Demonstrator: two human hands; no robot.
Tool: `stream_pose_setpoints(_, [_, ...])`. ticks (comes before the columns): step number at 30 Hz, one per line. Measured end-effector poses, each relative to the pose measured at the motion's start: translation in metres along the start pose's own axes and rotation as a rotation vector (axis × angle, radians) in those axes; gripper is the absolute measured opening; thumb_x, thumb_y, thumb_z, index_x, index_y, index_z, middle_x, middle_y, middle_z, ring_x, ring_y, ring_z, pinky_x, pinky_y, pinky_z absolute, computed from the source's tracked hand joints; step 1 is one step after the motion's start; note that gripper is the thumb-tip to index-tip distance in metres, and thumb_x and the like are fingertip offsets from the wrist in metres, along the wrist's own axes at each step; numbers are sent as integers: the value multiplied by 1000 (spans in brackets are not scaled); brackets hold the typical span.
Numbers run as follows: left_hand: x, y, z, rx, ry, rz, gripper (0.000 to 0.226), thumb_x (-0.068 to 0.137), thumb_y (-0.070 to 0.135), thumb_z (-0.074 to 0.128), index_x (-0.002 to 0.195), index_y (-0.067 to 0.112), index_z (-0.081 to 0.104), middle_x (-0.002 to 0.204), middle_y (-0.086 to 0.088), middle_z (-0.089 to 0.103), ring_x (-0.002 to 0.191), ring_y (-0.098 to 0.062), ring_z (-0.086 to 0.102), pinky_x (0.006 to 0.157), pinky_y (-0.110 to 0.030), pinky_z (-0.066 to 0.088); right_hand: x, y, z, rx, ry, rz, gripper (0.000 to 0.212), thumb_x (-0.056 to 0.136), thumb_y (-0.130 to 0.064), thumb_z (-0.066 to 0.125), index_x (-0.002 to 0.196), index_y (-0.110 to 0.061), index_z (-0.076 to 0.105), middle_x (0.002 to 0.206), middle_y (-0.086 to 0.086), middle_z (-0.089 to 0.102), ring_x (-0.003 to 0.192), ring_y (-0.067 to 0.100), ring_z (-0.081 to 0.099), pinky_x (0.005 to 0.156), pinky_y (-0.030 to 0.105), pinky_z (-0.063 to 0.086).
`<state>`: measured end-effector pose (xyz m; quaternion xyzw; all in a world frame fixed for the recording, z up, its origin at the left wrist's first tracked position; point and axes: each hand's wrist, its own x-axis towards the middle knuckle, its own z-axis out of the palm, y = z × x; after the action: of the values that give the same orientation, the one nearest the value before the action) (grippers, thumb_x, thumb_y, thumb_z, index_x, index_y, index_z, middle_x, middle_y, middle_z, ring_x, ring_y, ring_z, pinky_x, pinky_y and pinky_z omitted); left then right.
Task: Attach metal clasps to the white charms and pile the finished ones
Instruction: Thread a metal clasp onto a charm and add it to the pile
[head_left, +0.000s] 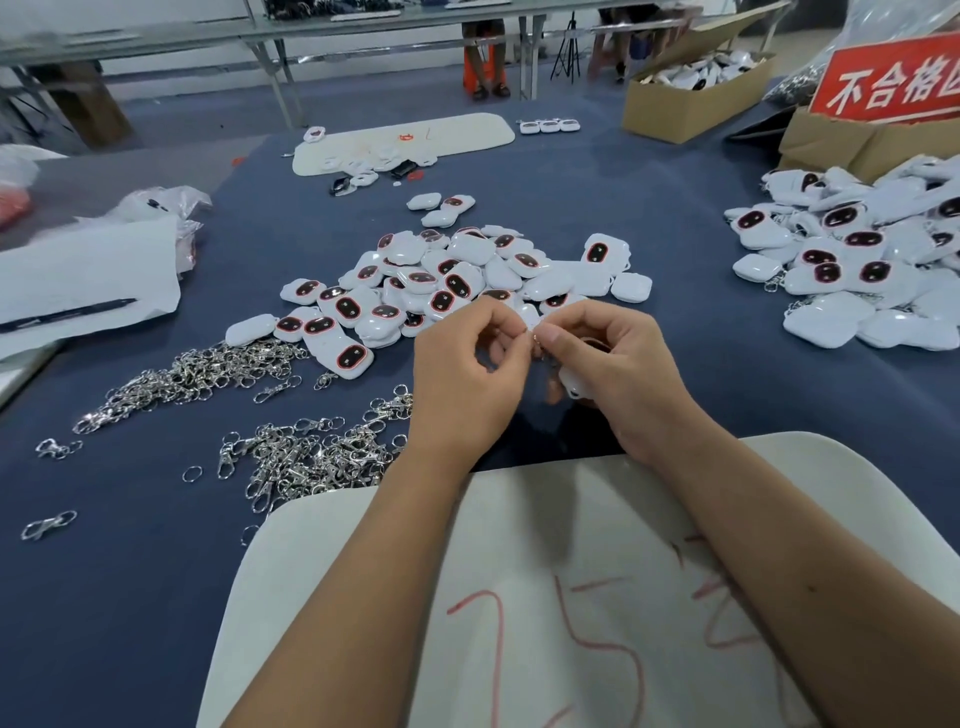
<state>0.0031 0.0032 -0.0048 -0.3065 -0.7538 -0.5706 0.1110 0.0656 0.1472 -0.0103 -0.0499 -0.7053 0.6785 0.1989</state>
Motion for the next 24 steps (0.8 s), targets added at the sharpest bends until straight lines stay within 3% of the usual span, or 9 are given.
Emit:
stream_pose_setpoints(4, [1, 3, 0, -97, 38, -104, 12, 87, 3, 70, 78, 10, 66, 67, 13, 59, 64, -9, 53, 61, -26, 48, 0, 1, 2, -54, 128, -21, 5, 95, -7, 72, 90, -7, 73, 82, 1, 71, 51, 22, 64, 61, 36, 51])
stream_pose_setpoints(7, [2, 5, 0, -122, 97, -112, 13, 87, 4, 70, 77, 11, 64, 67, 9, 59, 63, -16, 53, 62, -35, 49, -1, 1, 3, -84, 223, -80, 5, 94, -4, 72, 94, -9, 74, 83, 2, 72, 50, 22, 64, 56, 29, 52])
stream_pose_setpoints(13, [0, 8, 2, -117, 36, -99, 13, 88, 4, 73, 78, 9, 66, 65, 13, 58, 62, -10, 53, 59, -31, 50, -2, -3, 6, -92, 122, -132, 16, 97, -3, 70, 91, -15, 78, 85, 12, 73, 50, 24, 62, 52, 26, 54])
stream_pose_setpoints(17, [1, 4, 0, -190, -27, -121, 10, 89, 4, 73, 81, 6, 68, 71, -3, 64, 64, -27, 55, 60, -39, 52, -1, -2, 4, -69, 79, -131, 18, 99, 0, 66, 88, -13, 74, 77, 4, 70, 50, 22, 62, 52, 23, 51])
stream_pose_setpoints(20, [1, 4, -1, -348, -100, -178, 8, 93, -2, 68, 85, -1, 67, 69, -7, 62, 56, -15, 54, 52, -28, 49, 0, -1, 2, -23, 18, -80, 14, 101, -2, 63, 90, -7, 70, 78, 2, 67, 53, 22, 62, 56, 22, 50])
stream_pose_setpoints(24, [2, 3, -2, -449, -145, -213, 15, 95, -6, 61, 86, 3, 68, 70, -5, 64, 54, -12, 54, 52, -22, 48, 0, -1, -2, 41, -43, -30, 12, 103, -5, 61, 93, -5, 67, 77, 6, 69, 56, 25, 61, 55, 22, 48])
